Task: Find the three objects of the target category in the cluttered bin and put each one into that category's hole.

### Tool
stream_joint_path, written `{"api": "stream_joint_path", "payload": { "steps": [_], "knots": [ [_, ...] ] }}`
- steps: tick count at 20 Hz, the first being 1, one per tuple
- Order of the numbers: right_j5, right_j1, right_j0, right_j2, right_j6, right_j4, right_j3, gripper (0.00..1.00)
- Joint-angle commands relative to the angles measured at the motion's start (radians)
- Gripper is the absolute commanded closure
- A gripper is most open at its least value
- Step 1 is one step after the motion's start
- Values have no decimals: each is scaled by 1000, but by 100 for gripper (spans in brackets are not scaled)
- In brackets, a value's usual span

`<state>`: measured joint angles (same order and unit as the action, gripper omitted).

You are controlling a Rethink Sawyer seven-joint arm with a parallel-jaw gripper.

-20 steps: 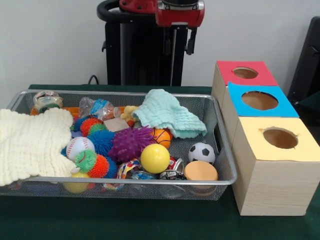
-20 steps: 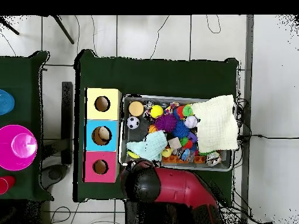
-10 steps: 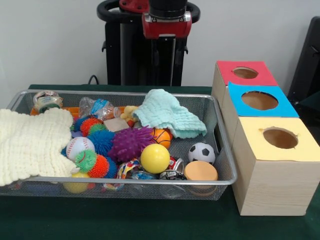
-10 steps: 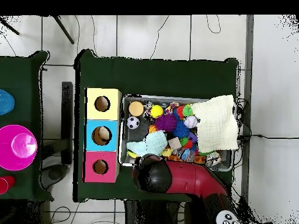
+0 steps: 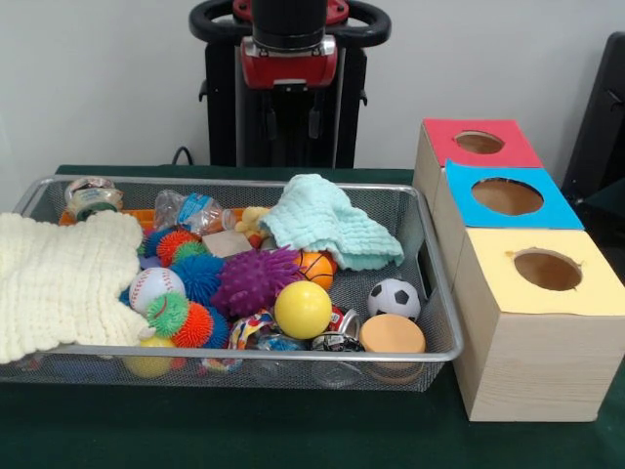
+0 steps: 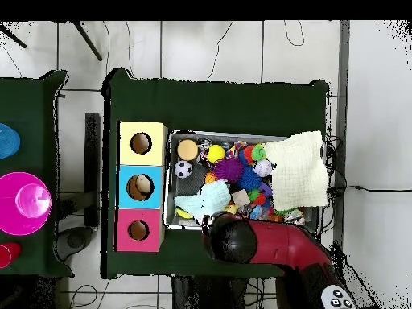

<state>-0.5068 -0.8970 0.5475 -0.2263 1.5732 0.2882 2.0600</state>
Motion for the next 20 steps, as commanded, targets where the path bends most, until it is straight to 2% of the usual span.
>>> {"api": "stream_joint_path", "payload": {
  "steps": [1, 20],
  "knots": [
    [14, 56, 78, -116, -134, 108, -94, 0],
    [-36, 104, 171, -193, -138, 208, -149, 0]
  ]
}}
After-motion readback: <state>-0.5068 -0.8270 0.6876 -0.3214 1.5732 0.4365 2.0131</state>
